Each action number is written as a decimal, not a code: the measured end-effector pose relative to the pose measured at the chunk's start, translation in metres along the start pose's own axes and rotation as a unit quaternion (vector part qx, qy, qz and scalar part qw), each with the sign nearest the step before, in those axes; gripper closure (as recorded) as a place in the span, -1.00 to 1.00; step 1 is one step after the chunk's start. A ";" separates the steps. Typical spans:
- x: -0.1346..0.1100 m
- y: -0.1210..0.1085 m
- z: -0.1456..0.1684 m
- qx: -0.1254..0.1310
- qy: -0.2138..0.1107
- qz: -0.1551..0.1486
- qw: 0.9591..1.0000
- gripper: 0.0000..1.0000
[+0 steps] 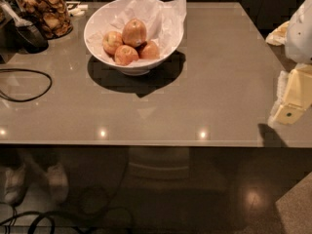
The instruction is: Pick apple from white bowl
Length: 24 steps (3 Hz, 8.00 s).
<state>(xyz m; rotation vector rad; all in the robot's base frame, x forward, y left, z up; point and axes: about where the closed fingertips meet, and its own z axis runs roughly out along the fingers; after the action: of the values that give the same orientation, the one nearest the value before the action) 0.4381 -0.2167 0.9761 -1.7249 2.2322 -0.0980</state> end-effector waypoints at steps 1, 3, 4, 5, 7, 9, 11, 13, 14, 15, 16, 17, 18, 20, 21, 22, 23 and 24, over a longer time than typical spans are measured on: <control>0.000 0.000 0.000 0.000 0.000 0.000 1.000 -1.00; -0.084 -0.067 -0.010 0.012 -0.011 -0.043 0.999 -1.00; -0.097 -0.073 -0.008 0.019 -0.026 -0.045 0.998 -1.00; -0.114 -0.085 -0.004 0.016 -0.051 -0.041 0.998 -1.00; -0.194 -0.131 0.017 -0.017 -0.100 -0.068 0.993 -1.00; -0.208 -0.142 0.011 0.002 -0.118 -0.070 0.991 -1.00; -0.276 -0.201 0.060 -0.010 -0.173 -0.034 0.984 -1.00; -0.288 -0.212 0.066 0.000 -0.195 -0.025 0.981 -1.00; -0.292 -0.210 0.075 -0.011 -0.194 -0.020 0.981 -0.64; -0.293 -0.209 0.085 -0.022 -0.191 -0.012 0.981 -0.36; -0.295 -0.207 0.093 -0.031 -0.187 -0.008 0.982 -0.44; -0.296 -0.206 0.101 -0.038 -0.183 -0.004 0.982 -0.44; -0.296 -0.208 0.110 -0.043 -0.177 0.002 0.983 -0.40; -0.307 -0.207 0.127 -0.054 -0.170 0.000 0.984 -0.40; -0.310 -0.208 0.131 -0.054 -0.167 -0.001 0.985 -0.40; -0.311 -0.209 0.136 -0.055 -0.164 0.000 0.985 -0.38; -0.309 -0.211 0.145 -0.058 -0.159 0.004 0.986 -0.36; -0.308 -0.211 0.152 -0.062 -0.155 0.006 0.986 -0.38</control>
Offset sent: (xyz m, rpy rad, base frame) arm 0.0634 0.0556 0.0538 0.0344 -0.0863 0.0738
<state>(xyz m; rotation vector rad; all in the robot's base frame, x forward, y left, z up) 0.7471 0.0405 0.9477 -1.6554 2.0540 0.2980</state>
